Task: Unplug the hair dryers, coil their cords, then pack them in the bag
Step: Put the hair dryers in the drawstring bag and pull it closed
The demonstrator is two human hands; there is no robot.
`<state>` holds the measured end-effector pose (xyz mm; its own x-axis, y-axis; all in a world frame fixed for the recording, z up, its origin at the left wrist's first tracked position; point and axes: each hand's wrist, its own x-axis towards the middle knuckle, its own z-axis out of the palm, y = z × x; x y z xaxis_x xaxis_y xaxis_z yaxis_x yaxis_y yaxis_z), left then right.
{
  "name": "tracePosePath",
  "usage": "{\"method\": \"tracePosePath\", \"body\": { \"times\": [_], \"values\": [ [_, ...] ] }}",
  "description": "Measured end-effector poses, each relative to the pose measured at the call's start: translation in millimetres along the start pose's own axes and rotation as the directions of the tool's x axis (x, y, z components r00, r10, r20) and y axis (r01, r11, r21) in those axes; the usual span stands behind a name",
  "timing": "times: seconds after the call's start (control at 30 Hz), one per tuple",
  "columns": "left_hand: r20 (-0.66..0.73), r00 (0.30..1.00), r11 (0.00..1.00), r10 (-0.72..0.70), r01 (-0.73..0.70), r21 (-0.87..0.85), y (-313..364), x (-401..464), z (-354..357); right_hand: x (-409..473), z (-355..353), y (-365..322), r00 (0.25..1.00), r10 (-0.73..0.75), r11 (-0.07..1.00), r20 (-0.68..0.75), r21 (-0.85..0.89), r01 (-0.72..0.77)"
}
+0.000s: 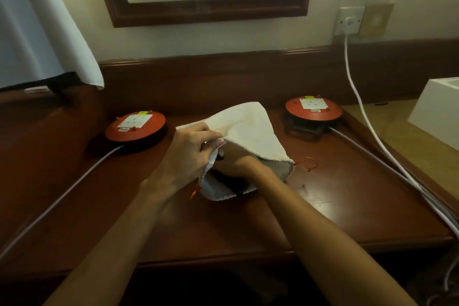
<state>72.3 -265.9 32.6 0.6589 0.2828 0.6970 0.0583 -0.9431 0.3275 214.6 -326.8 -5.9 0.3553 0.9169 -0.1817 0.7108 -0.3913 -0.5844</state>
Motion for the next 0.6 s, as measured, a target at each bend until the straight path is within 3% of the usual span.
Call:
{"method": "tracePosePath", "body": {
  "times": [0.07, 0.23, 0.3, 0.43, 0.6],
  "values": [
    [-0.020, 0.999, 0.999, -0.035, 0.035, -0.015, -4, -1, -1, -8, -9, 13, 0.999, -0.040, 0.993, 0.002, 0.112, 0.040],
    [-0.031, 0.997, 0.997, -0.070, 0.069, -0.041, -9, -3, 1, -37, -10, 57, 0.981, -0.189, 0.964, 0.045, 0.197, 0.177],
    [-0.028, 0.996, 0.995, -0.080, 0.079, -0.059, -9, -4, 2, -44, -5, 63, 0.979, -0.198, 0.971, 0.044, 0.145, 0.190],
    [-0.012, 0.996, 0.992, -0.089, 0.087, -0.095, -6, -7, 6, -47, 2, 60, 0.973, -0.209, 0.975, -0.098, 0.059, 0.216],
    [0.038, 0.995, 0.986, -0.096, 0.101, -0.134, -6, -15, 13, -41, 19, 46, 0.936, -0.267, 0.953, -0.229, -0.206, 0.221]
  ]
}}
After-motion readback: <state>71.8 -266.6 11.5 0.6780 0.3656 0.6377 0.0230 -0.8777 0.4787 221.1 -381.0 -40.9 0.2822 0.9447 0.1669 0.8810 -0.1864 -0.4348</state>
